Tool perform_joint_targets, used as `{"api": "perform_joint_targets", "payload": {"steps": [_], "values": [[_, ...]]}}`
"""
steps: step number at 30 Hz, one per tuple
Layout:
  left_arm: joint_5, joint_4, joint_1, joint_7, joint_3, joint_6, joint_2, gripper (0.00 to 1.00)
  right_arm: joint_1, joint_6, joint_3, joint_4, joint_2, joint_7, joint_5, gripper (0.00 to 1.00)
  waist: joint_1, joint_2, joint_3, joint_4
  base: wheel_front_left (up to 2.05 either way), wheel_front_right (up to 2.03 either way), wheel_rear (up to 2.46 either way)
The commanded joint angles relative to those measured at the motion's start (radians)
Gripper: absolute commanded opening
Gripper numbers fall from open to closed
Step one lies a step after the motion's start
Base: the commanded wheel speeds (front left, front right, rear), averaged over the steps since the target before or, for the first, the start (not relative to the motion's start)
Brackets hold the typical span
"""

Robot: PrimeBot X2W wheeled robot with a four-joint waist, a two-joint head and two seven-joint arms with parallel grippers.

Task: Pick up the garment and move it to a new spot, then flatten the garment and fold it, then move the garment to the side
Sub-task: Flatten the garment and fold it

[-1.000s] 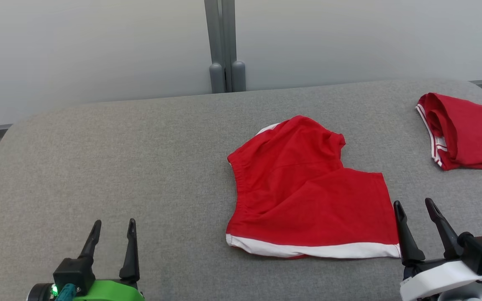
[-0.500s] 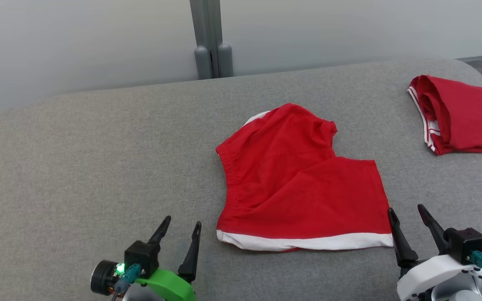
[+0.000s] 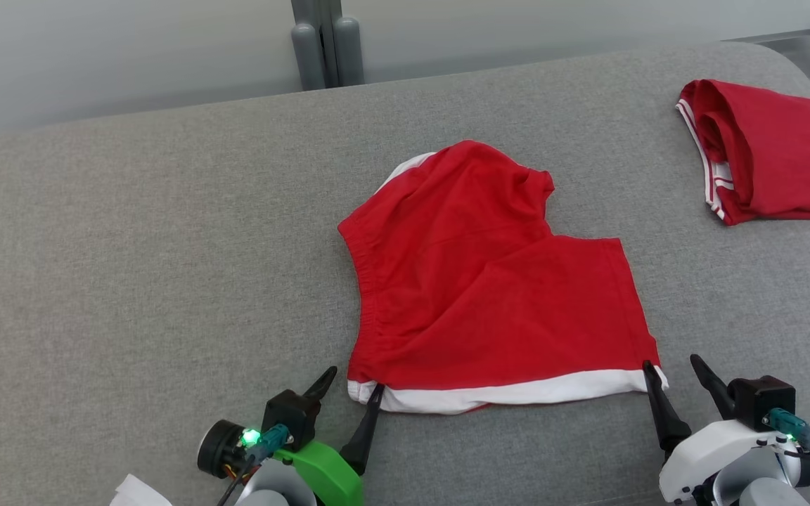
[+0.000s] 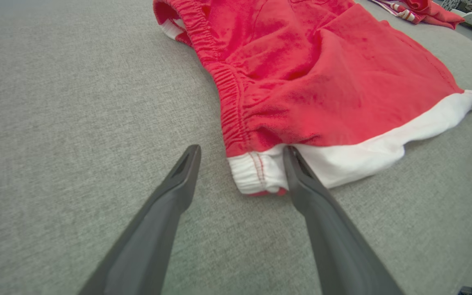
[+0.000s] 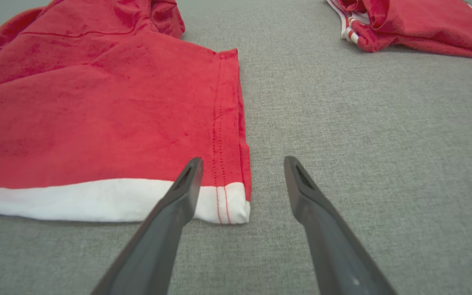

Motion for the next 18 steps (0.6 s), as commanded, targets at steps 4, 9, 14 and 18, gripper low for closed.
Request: {"api": "perform_joint_targets", "payload": {"steps": [4,9,14,18], "values": [[-0.030,0.030,-0.038,-0.003,-0.036,-0.002,0.003,1.00,-0.032,-0.002,0.014,0.041,0.006,-0.003,0.017,1.00,0.0000,0.0000,0.012,-0.012,0.00,0.00,0.00],[-0.051,0.040,-0.043,-0.003,-0.070,-0.002,0.003,1.00,-0.049,-0.002,0.041,0.098,0.019,-0.003,0.031,1.00,0.0000,0.0000,0.014,-0.015,0.00,0.00,0.00],[-0.087,0.046,-0.031,-0.003,-0.093,-0.002,0.003,0.22,-0.080,-0.002,0.074,0.166,0.033,-0.002,0.071,0.36,0.0000,0.0000,0.012,-0.016,0.00,0.00,0.00],[-0.098,0.025,-0.031,-0.003,-0.091,-0.002,0.003,0.00,-0.108,-0.002,0.111,0.199,0.037,0.000,0.103,0.00,0.0000,0.0000,0.009,-0.015,0.00,0.00,0.00]]}}
